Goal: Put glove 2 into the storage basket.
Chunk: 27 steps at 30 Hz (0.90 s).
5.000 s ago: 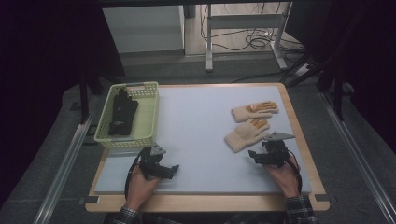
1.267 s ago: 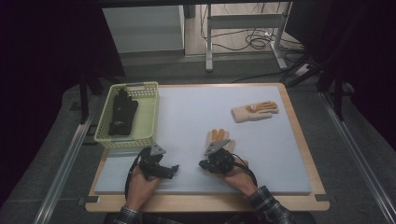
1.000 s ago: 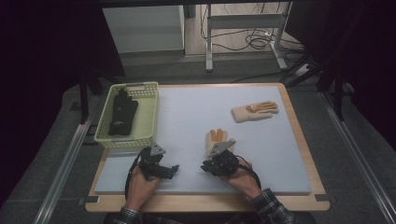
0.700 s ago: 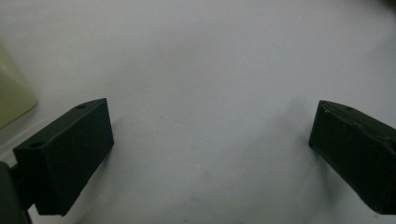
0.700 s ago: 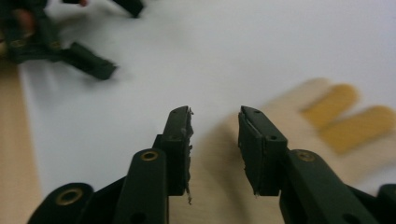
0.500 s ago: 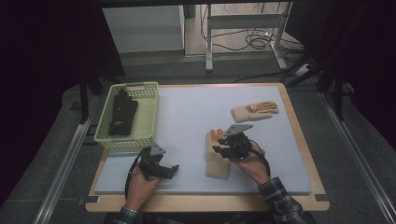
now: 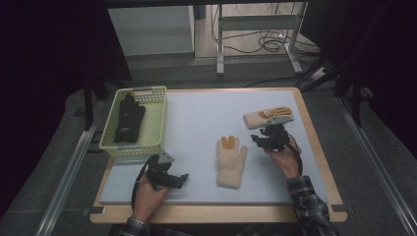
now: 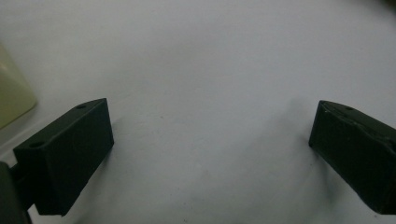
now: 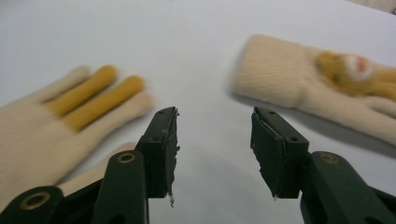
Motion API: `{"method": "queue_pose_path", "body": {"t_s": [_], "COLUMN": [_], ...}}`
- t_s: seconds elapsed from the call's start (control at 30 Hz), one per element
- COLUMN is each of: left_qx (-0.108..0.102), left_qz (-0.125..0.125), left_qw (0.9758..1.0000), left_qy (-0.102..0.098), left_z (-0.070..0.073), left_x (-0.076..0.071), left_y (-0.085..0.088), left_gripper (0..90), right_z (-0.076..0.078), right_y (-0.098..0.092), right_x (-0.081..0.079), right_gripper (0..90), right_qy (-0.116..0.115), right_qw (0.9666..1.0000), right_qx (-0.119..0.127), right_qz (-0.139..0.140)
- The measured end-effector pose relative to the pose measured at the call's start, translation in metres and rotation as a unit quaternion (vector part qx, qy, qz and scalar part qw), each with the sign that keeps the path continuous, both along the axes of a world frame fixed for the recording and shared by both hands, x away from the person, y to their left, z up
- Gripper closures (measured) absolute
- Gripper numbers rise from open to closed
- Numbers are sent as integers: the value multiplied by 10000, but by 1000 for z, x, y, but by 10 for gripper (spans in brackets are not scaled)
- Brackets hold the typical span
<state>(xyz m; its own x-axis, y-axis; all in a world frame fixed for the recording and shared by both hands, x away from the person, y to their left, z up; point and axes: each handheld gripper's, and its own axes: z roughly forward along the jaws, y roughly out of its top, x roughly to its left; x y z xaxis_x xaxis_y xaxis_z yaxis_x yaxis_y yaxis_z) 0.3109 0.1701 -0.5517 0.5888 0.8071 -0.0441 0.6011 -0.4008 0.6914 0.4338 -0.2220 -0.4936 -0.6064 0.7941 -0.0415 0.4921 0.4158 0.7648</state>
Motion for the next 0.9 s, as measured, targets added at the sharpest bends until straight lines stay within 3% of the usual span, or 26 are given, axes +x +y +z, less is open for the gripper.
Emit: {"method": "queue_pose_path", "body": {"t_s": [0.3,0.53,0.7,0.9], "left_qx": [0,-2,-5,-6], "left_qz": [-1,-2,-4,-5], "left_qw": [10000,10000,10000,10000], "left_qy": [2,3,0,0], "left_z": [0,0,0,0], "left_x": [0,0,0,0], "left_y": [0,0,0,0], "left_gripper": [0,0,0,0], "right_z": [-3,-9,-11,-16], "right_y": [-16,-15,-19,-21], "right_x": [39,57,73,92], "right_gripper": [513,527,494,386], "right_qy": [-97,-107,-121,-128], "right_qw": [9984,9972,9952,9929], "right_qx": [-27,-98,-70,-60], "right_qz": [-565,-732,-972,-1180]}}
